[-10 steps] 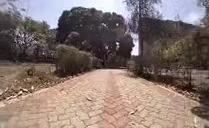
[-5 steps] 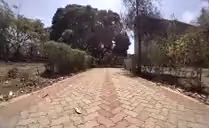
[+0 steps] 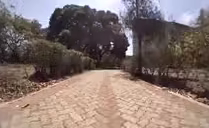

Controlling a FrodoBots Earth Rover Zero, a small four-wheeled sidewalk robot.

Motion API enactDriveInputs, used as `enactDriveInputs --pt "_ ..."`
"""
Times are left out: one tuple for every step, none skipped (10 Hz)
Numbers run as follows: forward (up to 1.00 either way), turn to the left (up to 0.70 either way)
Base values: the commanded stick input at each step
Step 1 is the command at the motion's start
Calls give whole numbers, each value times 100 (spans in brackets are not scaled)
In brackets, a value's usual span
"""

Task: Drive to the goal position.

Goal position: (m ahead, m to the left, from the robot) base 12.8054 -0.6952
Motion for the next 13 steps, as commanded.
enactDriveInputs --pt "85 0" --pt "85 0" --pt "85 0" --pt "85 0" --pt "85 0" --pt "85 0" --pt "85 0" --pt "85 0" --pt "85 0" --pt "85 0" --pt "85 0" --pt "92 0" --pt "99 0"
